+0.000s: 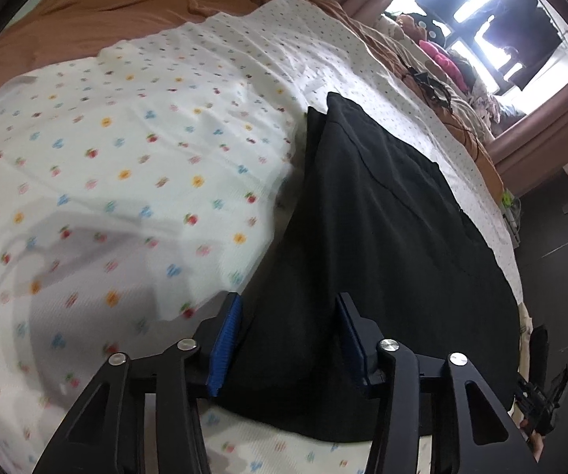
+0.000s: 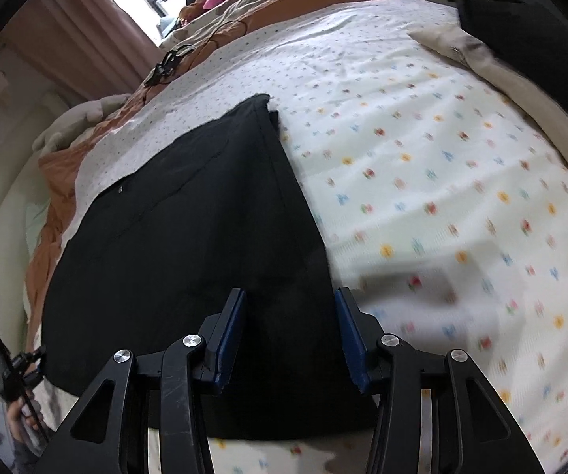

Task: Fold large clothes

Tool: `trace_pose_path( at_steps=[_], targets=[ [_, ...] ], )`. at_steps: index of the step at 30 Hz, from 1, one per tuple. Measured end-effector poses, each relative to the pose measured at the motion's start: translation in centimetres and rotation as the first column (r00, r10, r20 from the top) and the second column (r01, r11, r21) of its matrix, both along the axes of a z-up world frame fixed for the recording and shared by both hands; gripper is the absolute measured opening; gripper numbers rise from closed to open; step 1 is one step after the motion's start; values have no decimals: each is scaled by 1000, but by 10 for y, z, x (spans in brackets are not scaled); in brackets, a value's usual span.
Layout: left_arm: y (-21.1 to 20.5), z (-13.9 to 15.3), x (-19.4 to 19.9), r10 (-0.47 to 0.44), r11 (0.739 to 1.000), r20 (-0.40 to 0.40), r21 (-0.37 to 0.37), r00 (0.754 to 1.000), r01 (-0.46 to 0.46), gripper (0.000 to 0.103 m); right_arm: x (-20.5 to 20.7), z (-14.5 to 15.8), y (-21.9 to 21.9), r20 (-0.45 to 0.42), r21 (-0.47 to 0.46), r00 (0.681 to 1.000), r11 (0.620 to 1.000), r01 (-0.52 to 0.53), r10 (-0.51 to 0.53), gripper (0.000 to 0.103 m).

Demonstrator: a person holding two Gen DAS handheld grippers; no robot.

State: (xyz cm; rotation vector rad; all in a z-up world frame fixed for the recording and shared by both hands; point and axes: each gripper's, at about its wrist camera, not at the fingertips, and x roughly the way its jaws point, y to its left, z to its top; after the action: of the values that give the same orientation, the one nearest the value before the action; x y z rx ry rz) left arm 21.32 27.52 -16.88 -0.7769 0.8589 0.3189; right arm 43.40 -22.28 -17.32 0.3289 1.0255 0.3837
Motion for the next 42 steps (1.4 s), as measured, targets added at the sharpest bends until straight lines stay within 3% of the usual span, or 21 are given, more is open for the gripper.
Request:
trace_pose_path(
  at_steps=[1,2,3,6,9,14,16,22,25,27,29,32,34,42],
  targets=[
    [1,-1,4,-2,1000,-1,-2,1000,2,37,4,1,2,14,3,1000,1000,-1,1,14],
    [1,-1,6,-5,1000,-3,-3,1000,5,24,6,3,3,28,-3,1000,1000,3,-3,3],
    [2,-1,10,-9,1000,-6,-8,1000,9,14,10,4,4,34,-19,999,1000,12,-11,3],
    [0,8,16,-1,999,2,39,1000,1,6,15,13,5,88,-36,996,999,16,-13,2],
    [3,14,18,17,999,21,44,1000,-18,5,20,21,1,115,-57,993,998,39,-32,2],
    [10,7,18,36,999,12,1,999,-36,5,24,15,-3,78,-58,995,996,69,-65,2],
    [9,10,16,31,999,15,8,999,-31,7,20,14,-3,81,-78,994,994,82,-76,1],
    [13,20,-5,49,999,18,9,999,-50,25,9,14,-10,62,-89,992,989,116,-111,1],
    [15,17,-20,66,998,-5,5,998,-66,29,3,18,-9,58,-147,989,979,140,-133,1],
    [18,12,-34,82,995,6,-48,997,-82,48,-3,23,-13,45,-171,984,969,180,-175,6],
    [20,8,-49,101,991,35,-91,994,-98,60,-9,31,-17,43,-144,983,973,183,-179,6],
    [21,4,-62,108,987,52,-125,993,-101,62,-24,45,-7,84,-154,988,977,145,-133,15],
    [21,0,-66,107,982,63,-161,992,-96,62,-34,53,7,104,-171,991,980,101,-84,27],
    [9,-8,-61,69,972,84,-231,994,-47,62,-61,71,70,120,-127,990,990,-56,71,27]
  ],
)
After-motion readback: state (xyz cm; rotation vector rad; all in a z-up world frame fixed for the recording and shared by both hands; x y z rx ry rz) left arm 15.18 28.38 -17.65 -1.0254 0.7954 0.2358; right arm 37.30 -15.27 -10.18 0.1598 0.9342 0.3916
